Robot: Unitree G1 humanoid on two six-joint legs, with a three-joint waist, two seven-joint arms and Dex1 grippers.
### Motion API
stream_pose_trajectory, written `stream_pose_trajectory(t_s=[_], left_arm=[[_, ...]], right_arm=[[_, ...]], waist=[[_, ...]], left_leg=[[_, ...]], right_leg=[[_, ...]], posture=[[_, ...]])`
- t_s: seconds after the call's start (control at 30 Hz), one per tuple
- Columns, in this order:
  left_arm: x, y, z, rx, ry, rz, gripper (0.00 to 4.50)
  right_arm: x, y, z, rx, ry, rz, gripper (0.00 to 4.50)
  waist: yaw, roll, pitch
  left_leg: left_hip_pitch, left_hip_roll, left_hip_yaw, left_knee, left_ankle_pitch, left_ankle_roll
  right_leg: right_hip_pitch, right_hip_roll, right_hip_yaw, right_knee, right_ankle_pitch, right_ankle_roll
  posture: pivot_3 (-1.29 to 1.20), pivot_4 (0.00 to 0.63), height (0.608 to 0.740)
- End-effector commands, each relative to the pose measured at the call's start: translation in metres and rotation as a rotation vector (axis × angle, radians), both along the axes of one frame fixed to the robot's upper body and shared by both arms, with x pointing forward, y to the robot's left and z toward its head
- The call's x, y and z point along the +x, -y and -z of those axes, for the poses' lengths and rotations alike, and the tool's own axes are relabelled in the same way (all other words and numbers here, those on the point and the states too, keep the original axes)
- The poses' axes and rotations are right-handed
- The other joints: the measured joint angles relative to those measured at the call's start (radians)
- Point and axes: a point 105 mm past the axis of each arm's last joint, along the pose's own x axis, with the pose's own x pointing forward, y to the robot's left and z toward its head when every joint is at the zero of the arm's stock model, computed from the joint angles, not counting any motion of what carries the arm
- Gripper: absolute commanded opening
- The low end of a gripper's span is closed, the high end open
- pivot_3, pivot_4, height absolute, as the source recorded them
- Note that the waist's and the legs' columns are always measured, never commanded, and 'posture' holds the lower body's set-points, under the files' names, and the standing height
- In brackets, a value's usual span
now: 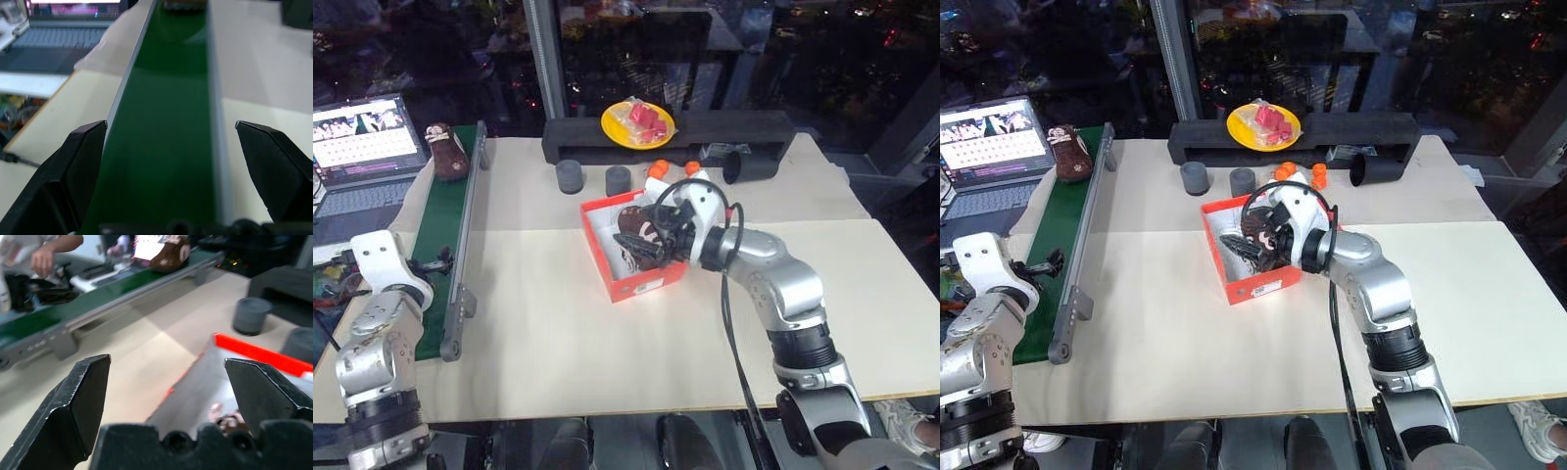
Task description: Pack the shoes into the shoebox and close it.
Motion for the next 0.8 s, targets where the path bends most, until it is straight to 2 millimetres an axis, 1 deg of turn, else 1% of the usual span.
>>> stream_pose_trajectory(t_s=[0.03,0.17,0.37,0.5,0.63,0.73,0.8], left_arm=[[0.016,-0.007,-0.020,-0.017,0.038,-0.009,4.50],[0.034,-0.001,-0.032,0.014,0.044,0.060,4.50],[0.048,-0.002,-0.036,0.026,0.053,0.076,4.50],[0.056,-0.003,-0.038,-0.001,0.055,0.062,4.50],[0.063,-0.002,-0.048,-0.012,0.061,0.037,4.50],[0.065,-0.004,-0.051,-0.031,0.065,0.006,4.50],[0.064,-0.010,-0.052,-0.020,0.063,-0.026,4.50]], right_arm=[[-0.004,-0.004,-0.003,-0.079,0.104,-0.022,4.42],[-0.003,-0.001,-0.003,-0.078,0.099,-0.009,4.42],[0.004,0.019,-0.001,-0.065,0.082,0.104,4.42],[0.003,0.026,0.002,-0.055,0.065,0.144,4.42],[0.000,0.030,0.004,-0.065,0.053,0.153,4.42],[0.000,0.032,0.007,-0.089,0.053,0.158,4.42],[0.001,0.035,0.007,-0.091,0.050,0.170,4.42]], waist=[[0.005,-0.001,-0.001],[0.002,-0.003,-0.002],[-0.002,-0.003,-0.002],[-0.001,-0.003,-0.002],[-0.002,-0.003,-0.002],[-0.001,-0.003,-0.002],[-0.002,-0.003,-0.002]], left_leg=[[0.000,0.000,0.000,0.000,0.000,0.000],[0.000,0.000,0.000,0.001,0.000,-0.001],[0.000,0.000,0.000,-0.001,0.000,-0.001],[0.000,0.000,0.000,-0.001,0.000,-0.001],[0.000,0.000,0.000,-0.001,0.000,-0.001],[0.000,0.000,0.000,-0.001,0.000,-0.001],[0.000,0.000,0.000,-0.001,0.000,-0.001]], right_leg=[[0.000,0.000,0.000,0.000,0.000,0.000],[0.001,0.000,0.000,-0.001,0.001,0.001],[0.000,0.000,0.000,-0.001,0.001,0.001],[0.000,0.000,0.000,-0.001,0.001,0.001],[0.000,-0.001,0.000,-0.001,0.001,0.001],[0.000,-0.001,0.000,-0.001,0.001,0.001],[0.000,-0.001,0.000,-0.001,0.001,0.001]], posture=[[0.00,0.150,0.740],[0.00,0.150,0.740],[0.00,0.150,0.740],[0.00,0.150,0.740],[0.00,0.150,0.740],[0.00,0.150,0.740],[0.00,0.150,0.740]])
